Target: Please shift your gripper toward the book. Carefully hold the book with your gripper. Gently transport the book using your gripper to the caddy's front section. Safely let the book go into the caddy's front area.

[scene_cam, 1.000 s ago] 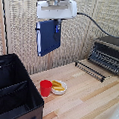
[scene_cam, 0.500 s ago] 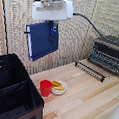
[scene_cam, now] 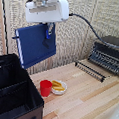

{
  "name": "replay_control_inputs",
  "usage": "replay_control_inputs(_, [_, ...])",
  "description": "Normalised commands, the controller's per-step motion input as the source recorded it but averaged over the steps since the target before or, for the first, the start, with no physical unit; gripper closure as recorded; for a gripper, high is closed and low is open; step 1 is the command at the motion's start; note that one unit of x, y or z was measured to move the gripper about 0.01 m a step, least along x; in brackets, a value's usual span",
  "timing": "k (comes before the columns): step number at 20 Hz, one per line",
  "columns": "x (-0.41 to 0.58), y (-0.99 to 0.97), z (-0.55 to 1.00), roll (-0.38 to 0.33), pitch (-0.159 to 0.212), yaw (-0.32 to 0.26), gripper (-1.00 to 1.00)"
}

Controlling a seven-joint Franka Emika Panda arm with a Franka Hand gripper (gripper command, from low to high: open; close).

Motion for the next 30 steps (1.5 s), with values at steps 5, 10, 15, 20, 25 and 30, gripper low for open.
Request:
replay_control_inputs(5, [-0.321,0.80,0.00,0.000,-0.023,-0.071,1.00])
replay_control_inputs(10, [-0.296,0.79,-0.01,0.000,-0.019,-0.077,1.00])
replay_control_inputs(15, [-0.155,0.75,-0.14,0.000,-0.037,-0.127,1.00])
replay_control_inputs(20, [0.005,0.55,-0.34,0.000,-0.112,-0.170,1.00])
replay_control_inputs(25, [0.011,0.26,-0.36,0.003,-0.051,-0.136,1.00])
replay_control_inputs(30, [0.181,-0.12,-0.16,0.044,-0.036,-0.038,1.00])
